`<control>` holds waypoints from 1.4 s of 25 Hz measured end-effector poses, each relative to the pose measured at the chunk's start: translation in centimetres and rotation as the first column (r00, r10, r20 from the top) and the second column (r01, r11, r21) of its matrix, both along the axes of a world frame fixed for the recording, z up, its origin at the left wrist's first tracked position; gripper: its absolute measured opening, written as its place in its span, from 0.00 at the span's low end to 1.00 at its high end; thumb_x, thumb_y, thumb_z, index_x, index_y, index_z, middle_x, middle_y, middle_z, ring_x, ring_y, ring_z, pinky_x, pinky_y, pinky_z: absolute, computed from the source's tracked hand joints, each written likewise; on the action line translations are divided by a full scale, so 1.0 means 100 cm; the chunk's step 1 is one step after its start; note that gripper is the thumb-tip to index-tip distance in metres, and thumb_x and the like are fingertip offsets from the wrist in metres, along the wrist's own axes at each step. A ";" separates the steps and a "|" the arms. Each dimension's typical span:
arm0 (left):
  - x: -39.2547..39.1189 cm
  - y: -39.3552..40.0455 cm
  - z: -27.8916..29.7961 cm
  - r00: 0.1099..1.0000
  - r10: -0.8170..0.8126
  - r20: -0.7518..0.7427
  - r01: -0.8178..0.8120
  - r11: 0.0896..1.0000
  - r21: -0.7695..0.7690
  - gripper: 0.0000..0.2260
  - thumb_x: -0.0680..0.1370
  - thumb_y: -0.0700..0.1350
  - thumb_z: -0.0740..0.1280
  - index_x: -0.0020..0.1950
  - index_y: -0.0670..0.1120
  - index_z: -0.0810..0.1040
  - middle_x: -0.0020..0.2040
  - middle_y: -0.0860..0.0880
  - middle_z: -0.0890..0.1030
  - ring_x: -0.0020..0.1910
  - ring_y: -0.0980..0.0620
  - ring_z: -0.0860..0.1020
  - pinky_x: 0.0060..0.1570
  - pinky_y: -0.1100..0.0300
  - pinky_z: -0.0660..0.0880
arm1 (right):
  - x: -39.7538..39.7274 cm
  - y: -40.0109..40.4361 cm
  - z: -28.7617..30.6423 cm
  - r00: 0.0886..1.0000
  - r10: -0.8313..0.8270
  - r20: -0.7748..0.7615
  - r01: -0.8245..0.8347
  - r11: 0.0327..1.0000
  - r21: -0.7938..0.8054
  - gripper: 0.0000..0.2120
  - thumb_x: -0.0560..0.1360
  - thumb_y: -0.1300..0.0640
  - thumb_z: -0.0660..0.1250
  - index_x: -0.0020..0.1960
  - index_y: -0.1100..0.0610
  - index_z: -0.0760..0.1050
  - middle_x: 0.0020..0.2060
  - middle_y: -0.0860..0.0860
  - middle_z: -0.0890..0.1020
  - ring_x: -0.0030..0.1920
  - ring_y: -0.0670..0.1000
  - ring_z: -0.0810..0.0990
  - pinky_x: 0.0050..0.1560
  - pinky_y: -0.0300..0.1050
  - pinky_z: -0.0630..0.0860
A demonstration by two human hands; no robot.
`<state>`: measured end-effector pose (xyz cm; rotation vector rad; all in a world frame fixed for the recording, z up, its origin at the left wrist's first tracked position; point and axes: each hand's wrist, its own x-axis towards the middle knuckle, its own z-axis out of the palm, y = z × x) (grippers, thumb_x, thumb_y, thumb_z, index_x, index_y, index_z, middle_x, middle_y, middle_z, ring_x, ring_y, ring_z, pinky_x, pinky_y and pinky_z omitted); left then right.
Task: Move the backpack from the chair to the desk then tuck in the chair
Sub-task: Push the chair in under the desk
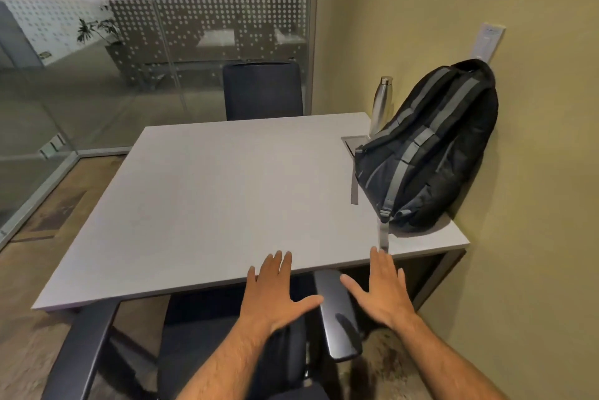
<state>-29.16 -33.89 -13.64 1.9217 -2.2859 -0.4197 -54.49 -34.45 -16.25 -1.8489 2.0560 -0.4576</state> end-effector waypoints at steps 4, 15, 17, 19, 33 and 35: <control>-0.061 -0.033 -0.027 0.961 0.146 -0.234 -0.101 0.976 0.195 0.51 0.69 0.77 0.61 0.82 0.50 0.53 0.83 0.50 0.59 0.81 0.49 0.58 0.79 0.42 0.58 | -0.043 -0.031 -0.028 0.906 -0.158 0.392 0.059 0.966 0.252 0.51 0.73 0.25 0.60 0.83 0.53 0.45 0.82 0.54 0.57 0.81 0.56 0.59 0.78 0.55 0.60; -0.166 -0.118 -0.119 0.494 0.628 -0.602 -0.115 0.733 0.670 0.30 0.76 0.65 0.65 0.74 0.51 0.72 0.71 0.51 0.77 0.66 0.54 0.77 0.67 0.58 0.73 | -0.054 -0.119 -0.086 0.597 -0.444 0.668 0.126 0.874 0.469 0.23 0.84 0.44 0.59 0.73 0.56 0.72 0.64 0.52 0.81 0.61 0.49 0.79 0.66 0.48 0.74; -0.181 -0.129 -0.134 0.450 0.670 -0.590 -0.103 0.695 0.711 0.27 0.78 0.63 0.65 0.72 0.49 0.74 0.68 0.49 0.79 0.65 0.52 0.78 0.67 0.54 0.74 | -0.059 -0.130 -0.101 0.526 -0.492 0.694 0.132 0.853 0.505 0.19 0.85 0.48 0.60 0.68 0.58 0.76 0.58 0.51 0.84 0.58 0.50 0.82 0.67 0.51 0.77; -0.191 -0.139 -0.151 0.430 0.704 -0.566 -0.152 0.674 0.723 0.21 0.80 0.57 0.67 0.69 0.47 0.77 0.65 0.47 0.81 0.62 0.49 0.80 0.66 0.50 0.75 | -0.066 -0.138 -0.116 0.437 -0.546 0.715 0.125 0.824 0.553 0.15 0.85 0.50 0.61 0.64 0.58 0.79 0.54 0.54 0.87 0.55 0.53 0.85 0.63 0.51 0.80; -0.178 -0.155 -0.208 0.384 0.760 -0.525 -0.226 0.628 0.744 0.04 0.80 0.47 0.69 0.52 0.50 0.82 0.48 0.48 0.87 0.49 0.47 0.84 0.56 0.46 0.81 | -0.046 -0.154 -0.182 0.427 -0.585 0.689 0.121 0.793 0.597 0.13 0.86 0.56 0.59 0.60 0.59 0.80 0.53 0.59 0.87 0.55 0.58 0.85 0.64 0.59 0.79; -0.178 -0.160 -0.213 0.396 0.759 -0.518 -0.232 0.628 0.743 0.04 0.81 0.46 0.68 0.54 0.49 0.81 0.49 0.49 0.86 0.49 0.49 0.84 0.56 0.48 0.80 | -0.046 -0.158 -0.187 0.392 -0.602 0.696 0.138 0.786 0.602 0.13 0.86 0.57 0.59 0.61 0.60 0.80 0.52 0.61 0.87 0.54 0.61 0.86 0.62 0.61 0.80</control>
